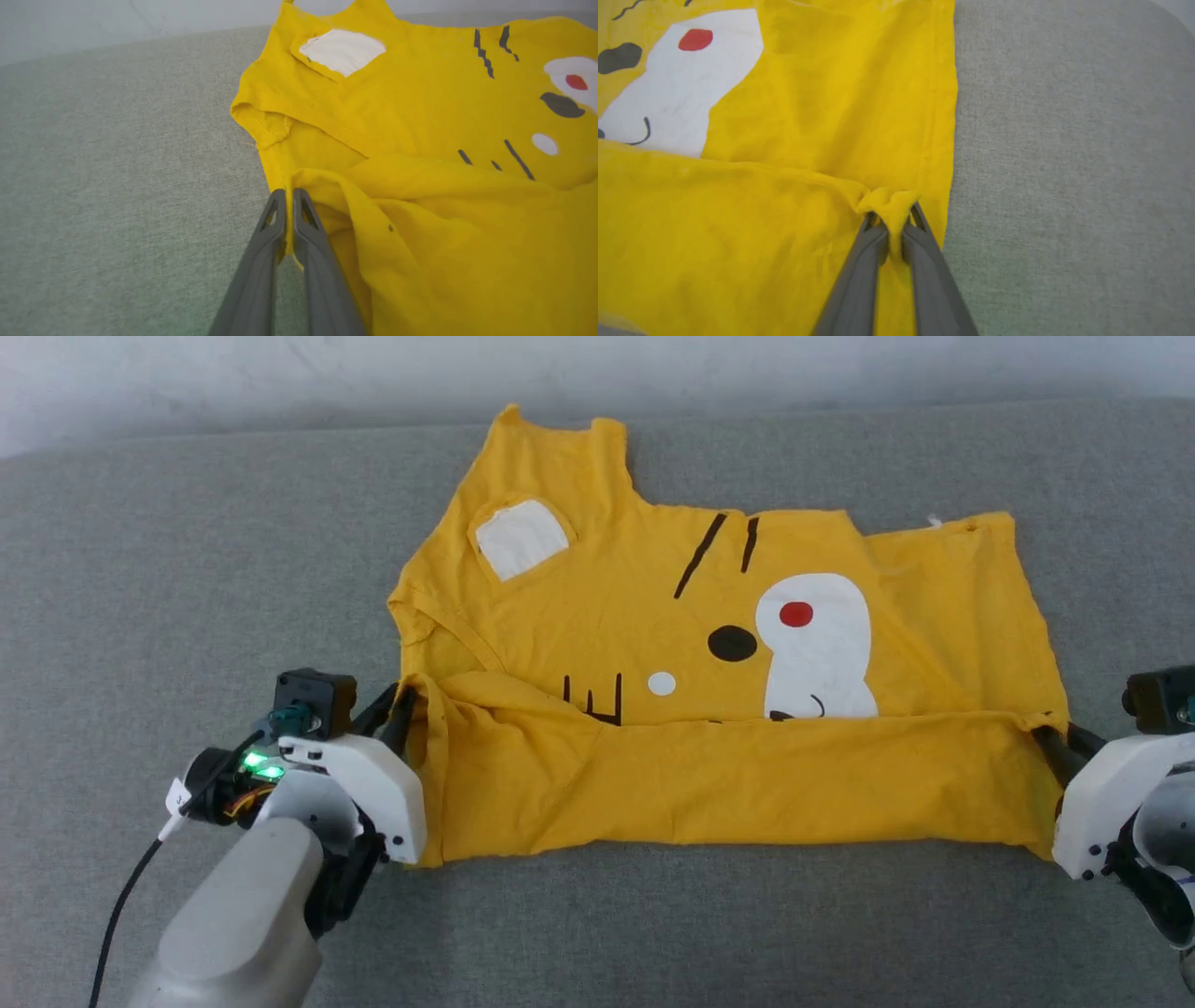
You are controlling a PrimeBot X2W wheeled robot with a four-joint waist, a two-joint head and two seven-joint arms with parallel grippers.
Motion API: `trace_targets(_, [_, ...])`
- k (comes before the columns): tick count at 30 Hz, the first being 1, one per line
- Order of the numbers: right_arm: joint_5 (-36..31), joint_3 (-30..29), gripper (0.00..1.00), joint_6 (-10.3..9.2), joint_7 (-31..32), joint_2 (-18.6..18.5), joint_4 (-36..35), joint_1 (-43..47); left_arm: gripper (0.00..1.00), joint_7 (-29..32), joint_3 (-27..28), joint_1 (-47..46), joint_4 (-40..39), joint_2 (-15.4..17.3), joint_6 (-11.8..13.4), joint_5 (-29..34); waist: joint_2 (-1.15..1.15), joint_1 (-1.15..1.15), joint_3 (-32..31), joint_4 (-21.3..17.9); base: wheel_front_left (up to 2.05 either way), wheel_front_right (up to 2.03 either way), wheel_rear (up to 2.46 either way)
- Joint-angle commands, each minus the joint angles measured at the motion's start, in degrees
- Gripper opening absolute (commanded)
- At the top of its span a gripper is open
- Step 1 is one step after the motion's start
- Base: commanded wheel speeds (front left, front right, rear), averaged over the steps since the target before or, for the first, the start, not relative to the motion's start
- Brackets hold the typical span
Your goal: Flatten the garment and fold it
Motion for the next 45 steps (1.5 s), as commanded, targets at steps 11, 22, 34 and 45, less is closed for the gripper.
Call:
trace_targets(11, [-0.96,-4.15,1.00,-0.11,-1.12,4.21,2.41,4.49,1.00,-5.19,4.92,7.58,-0.31,-5.73,6.26,-6.74,0.00,0.00,-9.44,1.48,0.00,0.00,0.00])
trace_targets(22, [-12.29,-21.92,1.00,-0.11,10.69,19.10,-11.26,15.41,1.00,3.56,2.76,21.91,-17.38,-3.77,15.34,-7.71,0.00,0.00,-11.38,1.00,0.00,0.00,0.00])
trace_targets(34, [-16.29,-25.53,1.00,-0.11,18.19,24.97,-29.30,20.73,1.00,6.62,4.25,23.15,-20.44,-1.65,21.40,-6.75,0.00,0.00,-6.31,-1.56,0.00,0.00,0.00])
trace_targets(45, [-17.85,-26.28,1.00,-0.11,19.85,25.35,-32.48,20.44,0.00,12.13,1.06,21.91,-14.94,-2.71,19.11,-8.54,0.00,0.00,-4.20,-2.55,0.00,0.00,0.00])
